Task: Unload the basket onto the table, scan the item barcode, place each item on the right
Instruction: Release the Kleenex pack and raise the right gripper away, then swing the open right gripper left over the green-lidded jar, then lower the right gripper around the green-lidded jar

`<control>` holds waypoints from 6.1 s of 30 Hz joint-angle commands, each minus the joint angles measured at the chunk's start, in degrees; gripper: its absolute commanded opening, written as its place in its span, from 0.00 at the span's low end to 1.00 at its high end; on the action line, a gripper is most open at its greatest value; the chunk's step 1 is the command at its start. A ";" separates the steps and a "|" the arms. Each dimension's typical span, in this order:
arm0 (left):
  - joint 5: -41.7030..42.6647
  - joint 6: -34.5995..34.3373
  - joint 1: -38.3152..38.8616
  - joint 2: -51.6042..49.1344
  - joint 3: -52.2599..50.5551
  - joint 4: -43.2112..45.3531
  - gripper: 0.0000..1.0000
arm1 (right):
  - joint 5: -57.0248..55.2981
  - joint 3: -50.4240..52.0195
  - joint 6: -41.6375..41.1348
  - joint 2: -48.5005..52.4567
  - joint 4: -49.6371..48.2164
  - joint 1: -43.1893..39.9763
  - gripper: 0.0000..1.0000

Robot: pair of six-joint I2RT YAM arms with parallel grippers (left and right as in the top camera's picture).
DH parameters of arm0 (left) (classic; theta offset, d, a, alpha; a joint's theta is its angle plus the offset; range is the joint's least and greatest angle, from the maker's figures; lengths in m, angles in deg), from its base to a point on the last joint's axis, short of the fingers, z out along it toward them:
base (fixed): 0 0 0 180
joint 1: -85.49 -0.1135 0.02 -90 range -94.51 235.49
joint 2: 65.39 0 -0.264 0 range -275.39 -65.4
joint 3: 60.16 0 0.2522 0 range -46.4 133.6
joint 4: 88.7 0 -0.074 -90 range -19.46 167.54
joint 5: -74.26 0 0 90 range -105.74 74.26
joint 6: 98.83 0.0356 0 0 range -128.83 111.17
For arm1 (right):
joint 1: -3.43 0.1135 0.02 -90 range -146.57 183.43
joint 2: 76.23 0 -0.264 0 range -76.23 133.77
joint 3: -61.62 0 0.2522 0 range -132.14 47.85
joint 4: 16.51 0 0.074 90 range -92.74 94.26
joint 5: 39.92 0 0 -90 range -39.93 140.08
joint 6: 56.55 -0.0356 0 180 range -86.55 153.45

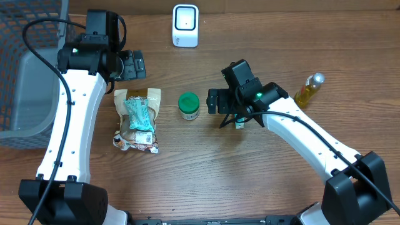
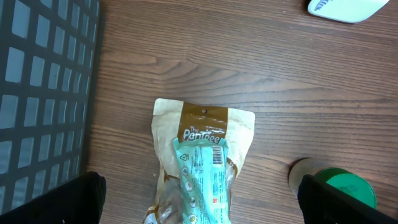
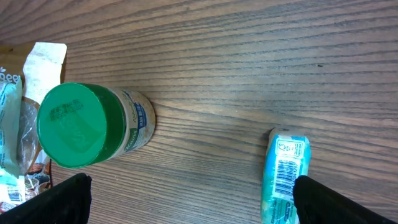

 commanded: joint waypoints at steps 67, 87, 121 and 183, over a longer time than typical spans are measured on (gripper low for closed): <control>-0.52 1.09 0.42 0.15 1.11 0.22 1.00 | 0.79 -0.76 -0.04 -1.09 -1.90 -1.27 1.00; -0.52 1.09 0.42 0.15 1.11 0.22 1.00 | 4.70 -14.43 -0.26 -1.22 11.69 -4.96 1.00; -0.55 1.09 0.42 0.15 1.11 0.22 0.99 | 10.86 -28.02 -4.33 -1.20 23.15 -1.20 1.00; -0.52 1.09 0.42 0.15 1.11 0.22 1.00 | -11.45 -29.00 -7.78 28.50 13.60 12.68 0.77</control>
